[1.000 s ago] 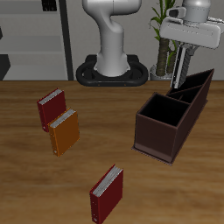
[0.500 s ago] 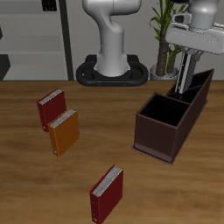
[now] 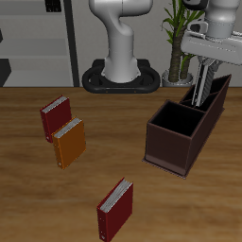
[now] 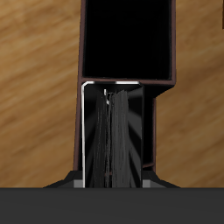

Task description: Place the striped book into the left desk caddy's back compartment

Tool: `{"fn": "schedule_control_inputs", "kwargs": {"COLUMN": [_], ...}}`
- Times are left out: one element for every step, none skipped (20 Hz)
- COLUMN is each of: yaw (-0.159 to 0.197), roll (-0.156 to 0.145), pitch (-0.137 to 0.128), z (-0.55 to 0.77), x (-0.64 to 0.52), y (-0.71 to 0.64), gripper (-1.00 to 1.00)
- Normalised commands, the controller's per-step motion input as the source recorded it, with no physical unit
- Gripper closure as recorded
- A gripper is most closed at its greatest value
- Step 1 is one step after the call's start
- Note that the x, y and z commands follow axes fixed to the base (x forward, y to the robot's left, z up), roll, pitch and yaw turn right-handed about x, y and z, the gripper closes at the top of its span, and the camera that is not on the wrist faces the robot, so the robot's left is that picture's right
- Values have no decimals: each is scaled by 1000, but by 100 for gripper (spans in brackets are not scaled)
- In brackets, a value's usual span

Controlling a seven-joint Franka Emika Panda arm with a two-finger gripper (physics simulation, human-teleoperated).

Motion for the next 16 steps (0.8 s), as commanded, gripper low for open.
{"fn": "schedule_control_inputs", "kwargs": {"yaw": [-3, -41, -13, 22, -19, 0, -8, 48, 42, -1, 16, 24, -12, 21, 20, 4], "roll": [-18, 45, 32, 33, 18, 0, 32, 108, 28, 16, 43, -3, -24, 40, 0, -35], "pitch": [39, 100, 64, 6, 27, 0, 24, 52, 5, 26, 41, 40, 58, 38, 35, 40], "z": [-196, -290, -199, -196, -240, 7, -92, -353, -209, -111, -193, -202, -230, -282, -251, -280], "x": [114, 175, 13, 10, 45, -24, -20, 42, 37, 56, 134, 156, 162, 191, 147, 155], "y": [5, 53, 73, 140, 226, -23, 69, 463, 165, 68, 120, 34, -16, 79, -21, -20], "gripper": [100, 100, 100, 100, 100, 100, 100, 100, 100, 100, 100, 100, 100, 100, 100, 100]}}
